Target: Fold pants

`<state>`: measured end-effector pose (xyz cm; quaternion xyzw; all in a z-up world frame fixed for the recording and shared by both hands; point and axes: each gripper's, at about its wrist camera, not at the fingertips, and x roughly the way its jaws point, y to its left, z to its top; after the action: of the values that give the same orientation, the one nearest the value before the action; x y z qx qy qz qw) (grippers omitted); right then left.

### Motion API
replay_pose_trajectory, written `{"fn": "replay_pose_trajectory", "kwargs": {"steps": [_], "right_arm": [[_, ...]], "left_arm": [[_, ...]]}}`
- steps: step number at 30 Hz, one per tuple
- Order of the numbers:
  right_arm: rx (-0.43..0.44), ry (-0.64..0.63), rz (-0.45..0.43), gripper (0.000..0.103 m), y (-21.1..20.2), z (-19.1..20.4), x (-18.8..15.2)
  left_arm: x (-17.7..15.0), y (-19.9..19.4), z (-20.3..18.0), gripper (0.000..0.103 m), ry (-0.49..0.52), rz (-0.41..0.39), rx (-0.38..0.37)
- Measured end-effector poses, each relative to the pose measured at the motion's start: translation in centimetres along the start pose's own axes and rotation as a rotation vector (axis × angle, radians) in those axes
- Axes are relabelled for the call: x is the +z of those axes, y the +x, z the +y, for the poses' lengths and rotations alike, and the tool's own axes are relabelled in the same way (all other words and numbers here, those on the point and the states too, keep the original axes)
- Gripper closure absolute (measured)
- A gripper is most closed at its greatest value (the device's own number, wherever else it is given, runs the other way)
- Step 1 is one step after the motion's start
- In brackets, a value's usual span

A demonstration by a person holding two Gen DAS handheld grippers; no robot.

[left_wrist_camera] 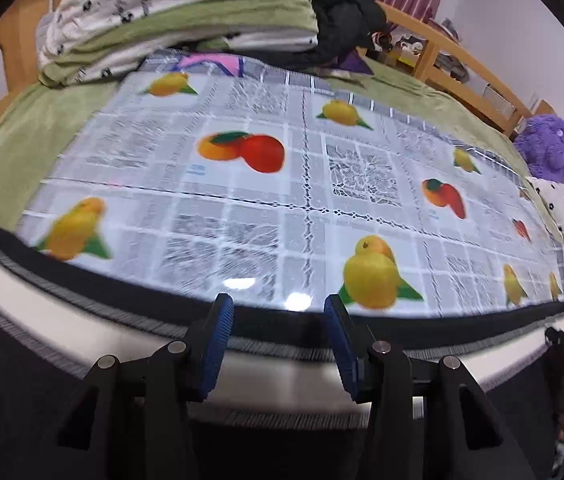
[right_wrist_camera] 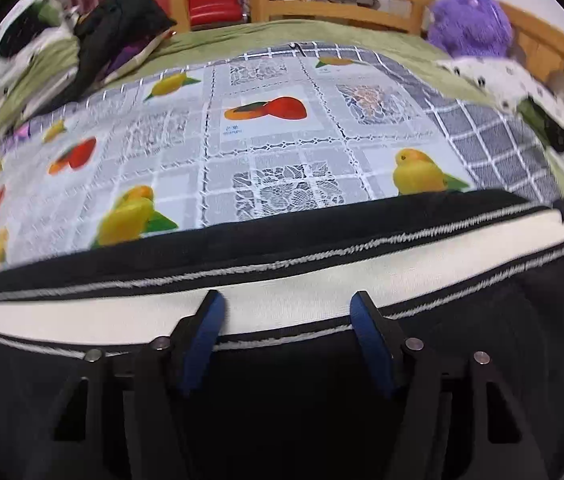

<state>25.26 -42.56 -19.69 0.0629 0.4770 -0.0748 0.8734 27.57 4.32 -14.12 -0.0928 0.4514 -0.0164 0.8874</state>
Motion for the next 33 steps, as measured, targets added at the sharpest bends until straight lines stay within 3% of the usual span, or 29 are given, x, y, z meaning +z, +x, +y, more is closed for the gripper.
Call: {"fn": "replay_pose_trajectory", "kwargs": {"steps": [3, 14, 16, 20, 22, 26, 30, 33], "right_arm": [[0.081, 0.067, -0.008, 0.041, -2.5, 0.2, -0.7], [0.079, 0.015, -0.139, 0.041, -16.1, 2.6, -5.2], [0.104, 0.020, -0.141, 0.041, -18.2, 2.6, -5.8], [0.120, 0.000, -0.146, 0.041, -22.3, 3.6, -6.6], [0.116, -0.015, -0.167, 0.041, -24.1, 4.2, -7.4], [0.123, -0.050, -0.186, 0.037, -25.5, 4.4, -9.5], [0.140, -0.047, -0.192, 0.037, -23.9, 4.0, -11.3], [0.202, -0.023, -0.159, 0.037, -22.0, 3.2, -12.1]], "left_arm": [[-1.6, -3.7, 1.1, 0.057, -0.005, -0.024, 0.009], [-6.1, -17.7, 6.1, 0.058, -0.087, -0.095, 0.026], [-6.5, -20.5, 6.6, 0.058, -0.082, -0.105, -0.007], [-7.7, -24.8, 7.0, 0.057, -0.077, -0.162, 0.011], [-8.7, -25.5, 7.4, 0.051, -0.087, -0.173, 0.004], [-11.0, -24.2, 8.7, 0.049, -0.123, -0.161, 0.011], [-13.6, -21.1, 11.2, 0.049, -0.184, -0.147, 0.077], [-14.7, -18.6, 13.8, 0.049, -0.237, -0.121, 0.100]]}}
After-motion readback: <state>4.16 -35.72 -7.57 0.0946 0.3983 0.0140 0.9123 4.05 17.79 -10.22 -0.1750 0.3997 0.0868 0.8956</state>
